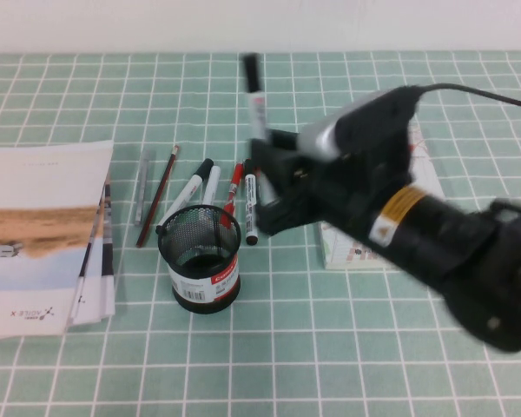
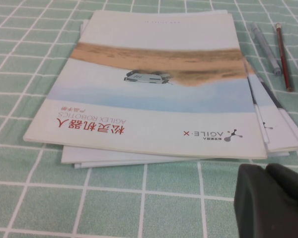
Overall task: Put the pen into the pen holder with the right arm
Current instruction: Place the pen onto the pen holder
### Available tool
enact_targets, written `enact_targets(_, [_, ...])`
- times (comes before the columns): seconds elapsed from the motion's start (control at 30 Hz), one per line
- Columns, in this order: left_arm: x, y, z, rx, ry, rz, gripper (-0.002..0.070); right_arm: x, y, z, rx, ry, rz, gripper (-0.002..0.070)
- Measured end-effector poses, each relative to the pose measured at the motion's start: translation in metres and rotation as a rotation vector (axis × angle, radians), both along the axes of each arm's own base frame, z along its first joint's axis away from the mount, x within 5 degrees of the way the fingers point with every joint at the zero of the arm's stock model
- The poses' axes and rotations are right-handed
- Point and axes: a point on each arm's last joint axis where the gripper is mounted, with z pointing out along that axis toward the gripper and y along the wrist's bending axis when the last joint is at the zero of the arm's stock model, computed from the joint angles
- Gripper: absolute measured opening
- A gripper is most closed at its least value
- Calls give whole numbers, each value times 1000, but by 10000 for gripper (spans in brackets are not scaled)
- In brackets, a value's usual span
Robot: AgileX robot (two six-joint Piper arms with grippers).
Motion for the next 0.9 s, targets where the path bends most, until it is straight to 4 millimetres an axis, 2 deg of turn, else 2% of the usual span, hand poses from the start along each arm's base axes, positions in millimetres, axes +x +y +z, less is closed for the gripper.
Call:
enact_targets(0.1, [0,0,0,0,0,0,-4,-5,16,-3,67,-132,84,114])
enact_targets(0.2, [0,0,0,0,0,0,-4,-5,31,-19,115,-225,161,114])
enact_targets(0.37, [0,0,0,0,0,0,-4,3,51,-52,86,-212,234,114])
enact_targets(0.53, [0,0,0,0,0,0,-4,9,70,-64,25,-198,302,114])
enact_targets(0.9, [0,0,0,0,0,0,-4,20,78,-87,-86,-121,296,134])
